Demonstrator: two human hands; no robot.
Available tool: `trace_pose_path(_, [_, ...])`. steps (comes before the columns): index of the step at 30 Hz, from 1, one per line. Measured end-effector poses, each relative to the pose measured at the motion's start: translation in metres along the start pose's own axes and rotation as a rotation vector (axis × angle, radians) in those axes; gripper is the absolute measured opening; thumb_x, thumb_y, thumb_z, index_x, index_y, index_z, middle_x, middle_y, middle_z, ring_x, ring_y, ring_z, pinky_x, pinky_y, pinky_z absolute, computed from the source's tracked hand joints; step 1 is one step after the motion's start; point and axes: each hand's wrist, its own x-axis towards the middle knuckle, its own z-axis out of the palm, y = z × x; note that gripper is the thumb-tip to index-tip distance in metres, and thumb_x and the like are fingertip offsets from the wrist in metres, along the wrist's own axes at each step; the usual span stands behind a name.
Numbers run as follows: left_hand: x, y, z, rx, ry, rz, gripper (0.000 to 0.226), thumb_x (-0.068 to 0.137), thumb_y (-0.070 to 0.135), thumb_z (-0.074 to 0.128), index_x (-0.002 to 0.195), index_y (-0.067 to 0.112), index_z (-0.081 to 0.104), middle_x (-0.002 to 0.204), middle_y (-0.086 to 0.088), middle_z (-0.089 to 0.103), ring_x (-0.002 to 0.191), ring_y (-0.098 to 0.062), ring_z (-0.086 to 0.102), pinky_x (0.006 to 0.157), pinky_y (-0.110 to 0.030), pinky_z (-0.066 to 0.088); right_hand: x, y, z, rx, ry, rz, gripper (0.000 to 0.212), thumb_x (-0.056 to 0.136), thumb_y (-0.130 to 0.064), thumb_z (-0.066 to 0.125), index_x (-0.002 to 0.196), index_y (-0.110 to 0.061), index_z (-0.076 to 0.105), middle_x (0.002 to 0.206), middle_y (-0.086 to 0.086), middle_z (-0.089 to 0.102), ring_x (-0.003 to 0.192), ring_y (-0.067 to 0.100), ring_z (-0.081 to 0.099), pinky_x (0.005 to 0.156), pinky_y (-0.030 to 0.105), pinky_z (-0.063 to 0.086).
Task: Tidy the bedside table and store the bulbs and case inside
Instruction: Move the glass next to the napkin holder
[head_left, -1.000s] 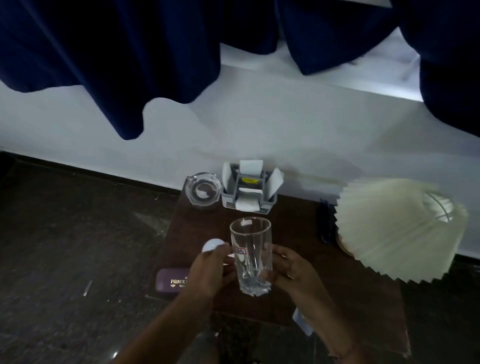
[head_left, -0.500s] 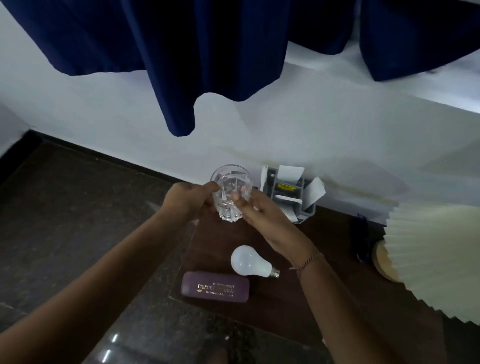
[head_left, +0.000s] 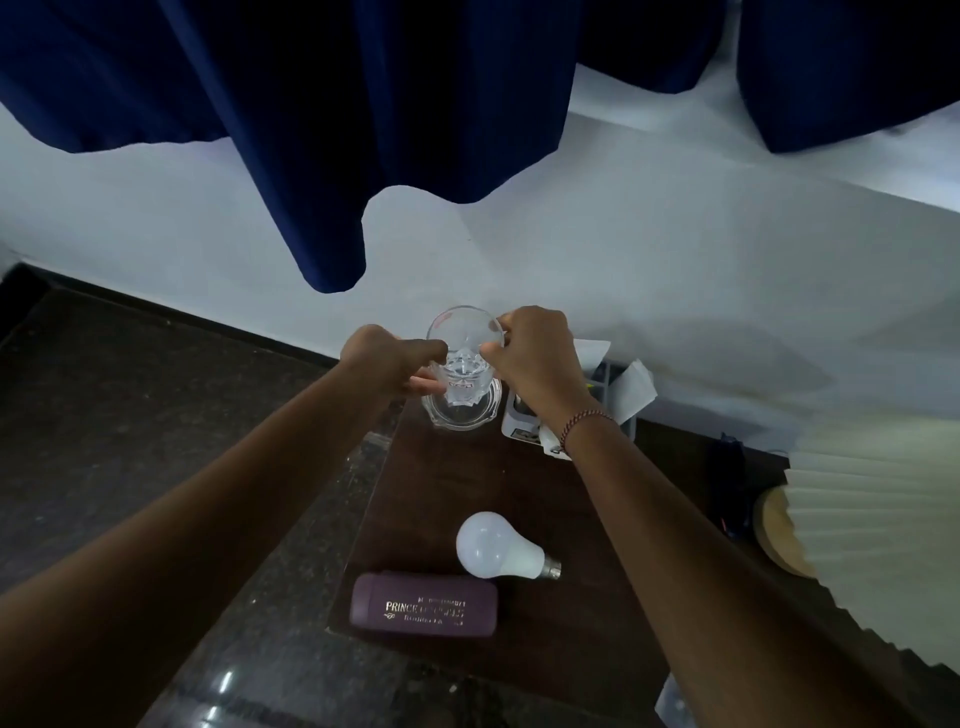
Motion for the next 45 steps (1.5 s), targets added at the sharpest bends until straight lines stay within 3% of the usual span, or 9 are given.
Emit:
trace_pose_path(6, [0.014, -0.007, 0.005, 0.013, -0.003, 0.031, 0.035, 0.079, -0.001, 0.065, 0.106, -0.019, 0.053, 0.109, -0.038, 0.059, 0.074, -0.034, 0.064, 0.034, -0.018, 0.049, 0.013, 0.008, 0.012, -0.116, -0.01, -0.036, 0.023, 0.078, -0.011, 0.063, 0.095, 0.004, 0.067, 0.09, 0.018, 0.07, 0.084, 0.031, 0.064, 0.078, 0.037, 0.054])
trace_pose_path(8, [0.019, -0.008, 0.007, 0.026, -0.007, 0.03, 0.034, 0.08, -0.001, 0.065, 0.106, -0.019, 0.053, 0.111, -0.037, 0.058, 0.07, -0.032, 0.063, 0.031, -0.016, 0.045, 0.013, 0.012, 0.016, -0.119, -0.013, -0.051, 0.027, 0.079, -0.012, 0.063, 0.1, 0.004, 0.065, 0.096, 0.019, 0.069, 0.088, 0.032, 0.064, 0.08, 0.036, 0.053])
trace_pose_path(11, [0.027, -0.01, 0.008, 0.055, 0.003, 0.011, 0.037, 0.08, 0.0, 0.065, 0.108, -0.02, 0.053, 0.105, -0.034, 0.059, 0.063, -0.03, 0.062, 0.036, -0.02, 0.052, 0.014, 0.015, 0.021, -0.105, -0.036, -0.054, 0.029, 0.081, -0.012, 0.062, 0.105, 0.004, 0.063, 0.103, 0.02, 0.067, 0.093, 0.032, 0.063, 0.084, 0.038, 0.051])
trace_pose_path(26, [0.035, -0.012, 0.008, 0.127, -0.037, -0.032, 0.036, 0.083, -0.003, 0.061, 0.112, -0.021, 0.049, 0.097, -0.032, 0.055, 0.051, -0.025, 0.062, 0.046, -0.024, 0.054, 0.01, 0.014, 0.028, -0.155, -0.066, -0.037, 0.025, 0.085, -0.013, 0.059, 0.102, 0.005, 0.06, 0.104, 0.021, 0.063, 0.097, 0.031, 0.06, 0.08, 0.031, 0.045])
trace_pose_path(32, [0.042, -0.008, 0.001, 0.178, 0.067, 0.058, 0.024, 0.083, 0.013, 0.065, 0.092, -0.008, 0.056, 0.092, -0.024, 0.06, 0.063, -0.025, 0.061, 0.039, -0.019, 0.05, 0.003, 0.01, 0.022, -0.188, -0.04, -0.085, 0.015, 0.087, -0.008, 0.053, 0.088, 0.005, 0.059, 0.091, 0.021, 0.063, 0.085, 0.032, 0.061, 0.065, 0.026, 0.038])
trace_pose_path(35, [0.037, -0.01, -0.006, 0.193, 0.184, 0.136, 0.024, 0.08, 0.023, 0.064, 0.072, 0.0, 0.059, 0.084, -0.017, 0.067, 0.069, -0.024, 0.065, 0.051, -0.023, 0.053, -0.004, 0.008, 0.014, -0.164, -0.005, -0.074, 0.018, 0.088, -0.01, 0.051, 0.098, 0.002, 0.06, 0.091, 0.016, 0.064, 0.087, 0.029, 0.062, 0.064, 0.025, 0.037])
trace_pose_path(39, [0.008, -0.021, -0.007, 0.142, 0.261, 0.209, 0.023, 0.075, 0.023, 0.061, 0.06, 0.006, 0.064, 0.07, -0.012, 0.07, 0.067, -0.024, 0.065, 0.069, -0.033, 0.054, -0.021, 0.006, 0.001, -0.082, 0.066, -0.083, 0.037, 0.09, -0.014, 0.051, 0.126, -0.002, 0.052, 0.118, 0.015, 0.061, 0.109, 0.025, 0.058, 0.09, 0.028, 0.043])
trace_pose_path(41, [-0.012, -0.03, -0.001, 0.106, 0.253, 0.224, 0.025, 0.074, 0.024, 0.06, 0.057, 0.008, 0.067, 0.067, -0.012, 0.072, 0.065, -0.024, 0.064, 0.073, -0.035, 0.054, -0.039, 0.005, -0.006, 0.022, 0.144, -0.088, 0.039, 0.09, -0.012, 0.052, 0.127, -0.003, 0.052, 0.121, 0.014, 0.061, 0.11, 0.023, 0.059, 0.095, 0.025, 0.041])
trace_pose_path(45, [-0.052, -0.065, 0.024, 0.133, 0.187, 0.234, 0.028, 0.077, 0.024, 0.06, 0.055, 0.01, 0.069, 0.045, 0.003, 0.064, 0.049, -0.013, 0.057, 0.056, -0.026, 0.046, -0.091, 0.013, -0.013, 0.194, 0.306, -0.069, 0.032, 0.086, -0.005, 0.057, 0.118, -0.003, 0.061, 0.111, 0.013, 0.064, 0.098, 0.019, 0.063, 0.086, 0.011, 0.041])
